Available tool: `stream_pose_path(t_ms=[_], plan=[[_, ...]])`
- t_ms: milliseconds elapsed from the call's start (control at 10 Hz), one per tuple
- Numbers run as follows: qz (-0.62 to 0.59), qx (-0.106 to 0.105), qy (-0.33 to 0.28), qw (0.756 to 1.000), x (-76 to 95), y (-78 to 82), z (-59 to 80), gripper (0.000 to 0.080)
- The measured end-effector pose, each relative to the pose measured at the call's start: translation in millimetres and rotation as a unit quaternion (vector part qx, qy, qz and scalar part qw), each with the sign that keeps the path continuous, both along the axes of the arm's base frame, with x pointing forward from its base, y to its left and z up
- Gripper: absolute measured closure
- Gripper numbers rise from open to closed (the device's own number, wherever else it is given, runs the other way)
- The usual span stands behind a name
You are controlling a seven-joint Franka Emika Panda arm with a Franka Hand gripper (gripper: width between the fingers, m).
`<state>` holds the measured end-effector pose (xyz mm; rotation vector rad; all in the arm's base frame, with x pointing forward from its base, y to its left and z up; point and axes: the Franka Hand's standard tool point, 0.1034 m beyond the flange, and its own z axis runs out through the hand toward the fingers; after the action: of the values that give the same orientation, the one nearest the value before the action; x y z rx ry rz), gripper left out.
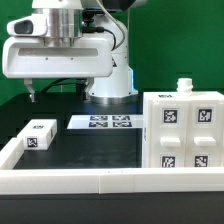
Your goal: Assemble cabinet
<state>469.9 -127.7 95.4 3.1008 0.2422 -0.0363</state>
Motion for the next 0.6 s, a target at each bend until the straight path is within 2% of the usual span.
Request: stream_pose_path(t_ms=[400,600], plan=[[0.0,0.0,0.002,1.0,-1.8,-1.2,-2.4,0.0003],[-0.026,-0.005,0.008,1.0,-26.8,-27.1,-25.6,0.0003]])
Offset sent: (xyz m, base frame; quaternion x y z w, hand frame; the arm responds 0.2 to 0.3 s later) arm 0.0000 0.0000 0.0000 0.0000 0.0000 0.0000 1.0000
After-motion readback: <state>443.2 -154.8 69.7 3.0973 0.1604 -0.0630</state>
